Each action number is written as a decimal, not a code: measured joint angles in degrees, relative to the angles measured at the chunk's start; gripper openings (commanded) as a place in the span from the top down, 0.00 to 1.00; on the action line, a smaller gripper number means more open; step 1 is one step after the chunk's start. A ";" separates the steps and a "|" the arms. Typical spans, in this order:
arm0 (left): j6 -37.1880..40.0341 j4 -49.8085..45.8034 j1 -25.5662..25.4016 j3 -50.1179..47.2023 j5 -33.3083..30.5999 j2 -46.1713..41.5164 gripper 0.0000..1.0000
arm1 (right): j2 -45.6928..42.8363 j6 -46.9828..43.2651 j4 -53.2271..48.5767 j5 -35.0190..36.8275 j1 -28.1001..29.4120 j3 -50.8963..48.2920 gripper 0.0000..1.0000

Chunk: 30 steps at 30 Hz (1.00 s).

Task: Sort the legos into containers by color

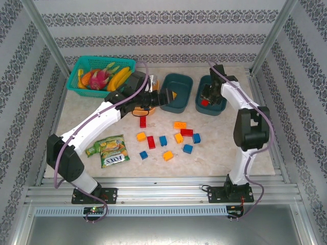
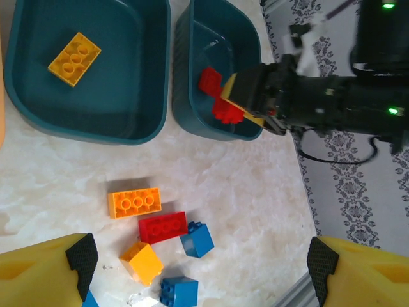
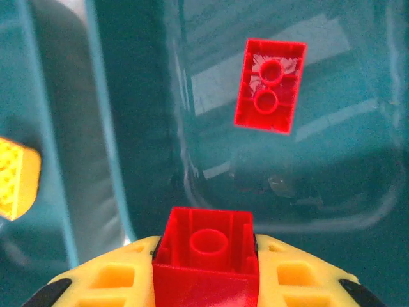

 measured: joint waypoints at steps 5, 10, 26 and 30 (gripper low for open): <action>0.07 -0.04 0.35 1.14 -0.20 1.97 0.13 | 8.15 -0.90 -1.29 -2.32 -1.14 5.68 0.70; 0.17 -1.70 0.37 1.09 -2.14 2.03 0.14 | 11.67 -1.14 -2.80 -3.80 -1.51 8.44 0.53; -2.27 -15.21 3.61 -15.41 -10.47 -3.78 0.15 | -17.99 -2.19 -0.37 -1.53 3.82 -4.90 0.35; -5.03 -15.74 4.33 -19.58 -10.19 -3.45 0.14 | -32.96 -2.54 6.34 -2.93 15.67 -18.18 0.28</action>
